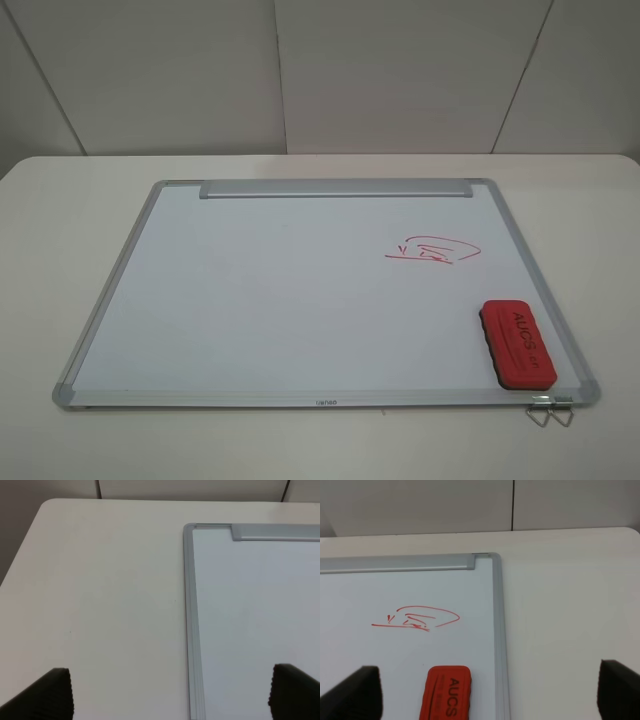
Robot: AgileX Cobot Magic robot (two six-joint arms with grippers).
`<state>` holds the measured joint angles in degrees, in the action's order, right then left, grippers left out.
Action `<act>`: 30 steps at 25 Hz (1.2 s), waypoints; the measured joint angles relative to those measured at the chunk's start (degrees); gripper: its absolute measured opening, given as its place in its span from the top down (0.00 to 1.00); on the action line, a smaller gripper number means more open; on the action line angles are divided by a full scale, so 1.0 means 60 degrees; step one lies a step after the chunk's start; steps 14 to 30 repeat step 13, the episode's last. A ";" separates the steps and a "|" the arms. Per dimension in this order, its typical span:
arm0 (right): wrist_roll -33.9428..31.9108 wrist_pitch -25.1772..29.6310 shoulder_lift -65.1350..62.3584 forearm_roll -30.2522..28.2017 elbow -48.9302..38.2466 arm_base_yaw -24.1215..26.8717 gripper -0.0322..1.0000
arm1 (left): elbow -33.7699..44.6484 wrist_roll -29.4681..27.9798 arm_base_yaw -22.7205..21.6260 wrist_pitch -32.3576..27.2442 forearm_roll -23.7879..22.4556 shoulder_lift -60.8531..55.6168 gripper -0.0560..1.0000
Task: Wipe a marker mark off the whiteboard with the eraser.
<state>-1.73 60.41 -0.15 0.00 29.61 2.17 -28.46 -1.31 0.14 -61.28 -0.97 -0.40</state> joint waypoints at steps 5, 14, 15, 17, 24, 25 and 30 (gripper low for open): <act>0.0000 0.0000 0.0000 0.0000 0.0000 0.0000 0.23 | 0.0000 0.0000 0.0000 0.0000 0.0000 0.0000 0.21; 0.0000 0.0000 0.0000 0.0000 0.0000 0.0000 0.23 | 0.0000 0.0000 0.0000 0.0000 0.0000 0.0000 0.21; 0.0000 0.0000 0.0000 0.0000 0.0000 0.0000 0.23 | 0.0000 0.0000 0.0000 0.0000 0.0000 0.0000 0.21; 0.0000 0.0000 0.0000 0.0000 0.0000 0.0000 0.23 | 0.0000 0.0000 0.0000 0.0000 0.0000 0.0000 0.21; 0.0000 0.0000 0.0000 0.0000 0.0000 0.0000 0.23 | 0.0000 0.0000 0.0000 0.0000 0.0000 0.0000 0.21; 0.0000 0.0000 0.0000 0.0000 0.0000 0.0000 0.23 | 0.0000 0.0000 0.0000 0.0000 0.0000 0.0000 0.21; 0.0000 0.0000 0.0000 0.0000 0.0000 0.0000 0.23 | 0.0000 0.0000 0.0000 0.0000 0.0000 0.0000 0.21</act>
